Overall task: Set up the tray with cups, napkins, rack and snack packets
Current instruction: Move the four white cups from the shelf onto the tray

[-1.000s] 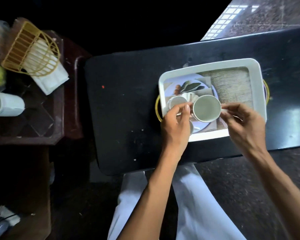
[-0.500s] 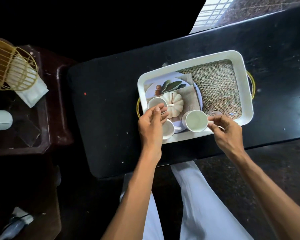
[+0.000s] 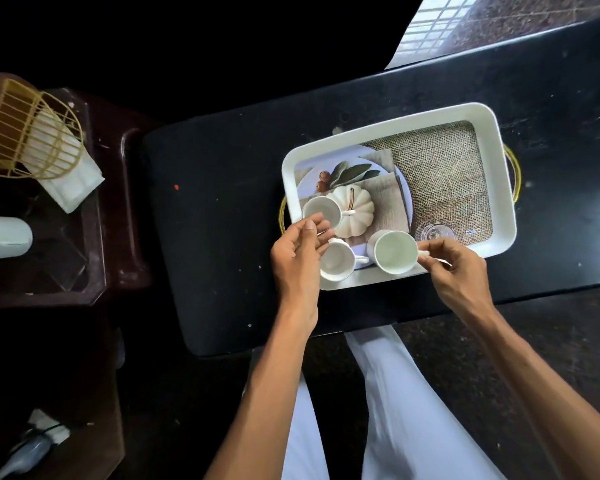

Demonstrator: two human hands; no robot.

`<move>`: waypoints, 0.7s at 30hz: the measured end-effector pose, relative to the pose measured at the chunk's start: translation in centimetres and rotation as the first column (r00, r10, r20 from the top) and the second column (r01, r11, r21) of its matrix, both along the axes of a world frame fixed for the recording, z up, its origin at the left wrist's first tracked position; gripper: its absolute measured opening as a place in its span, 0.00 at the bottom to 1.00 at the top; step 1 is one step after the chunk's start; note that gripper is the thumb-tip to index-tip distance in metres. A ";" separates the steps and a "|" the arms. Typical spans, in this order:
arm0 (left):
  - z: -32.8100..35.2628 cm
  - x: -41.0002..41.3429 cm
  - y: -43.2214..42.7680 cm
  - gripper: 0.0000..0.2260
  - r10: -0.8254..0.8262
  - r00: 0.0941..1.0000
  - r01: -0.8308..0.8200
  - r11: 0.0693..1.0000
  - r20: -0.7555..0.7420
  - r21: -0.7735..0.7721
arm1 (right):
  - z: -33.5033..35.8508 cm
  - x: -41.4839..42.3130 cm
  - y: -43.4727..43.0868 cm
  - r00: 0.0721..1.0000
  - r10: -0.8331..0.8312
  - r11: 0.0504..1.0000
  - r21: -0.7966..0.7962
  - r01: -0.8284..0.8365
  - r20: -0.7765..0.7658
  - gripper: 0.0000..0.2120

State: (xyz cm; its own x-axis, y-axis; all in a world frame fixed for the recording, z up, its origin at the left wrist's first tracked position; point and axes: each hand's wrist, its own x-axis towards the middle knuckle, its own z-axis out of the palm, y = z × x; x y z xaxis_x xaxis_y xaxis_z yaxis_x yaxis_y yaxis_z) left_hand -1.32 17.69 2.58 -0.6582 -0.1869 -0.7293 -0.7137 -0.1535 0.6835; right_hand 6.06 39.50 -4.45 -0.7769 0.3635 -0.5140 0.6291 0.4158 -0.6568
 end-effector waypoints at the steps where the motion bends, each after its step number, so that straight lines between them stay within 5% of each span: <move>1: 0.0 0.1 -0.3 0.13 0.003 1.000 -0.003 1.000 -0.001 -0.001 | 0.1 0.0 0.0 1.000 0.019 1.000 0.005 -0.019 0.009 0.06; 7: 0.4 0.5 -3.2 0.11 0.017 0.999 -0.018 1.000 -0.045 -0.015 | 1.8 -0.1 -0.4 0.991 0.134 0.990 0.034 -0.135 0.008 0.14; 13: 1.5 0.2 -10.1 0.11 0.103 0.988 -0.114 0.989 -0.116 -0.099 | 4.9 -1.6 -4.7 0.963 0.188 0.965 0.218 -0.145 -0.192 0.17; 21: 3.7 -0.6 -24.8 0.12 0.291 0.924 -0.345 0.916 -0.250 -0.207 | 6.2 -6.9 -19.6 0.892 0.302 0.947 0.000 -0.321 -0.337 0.12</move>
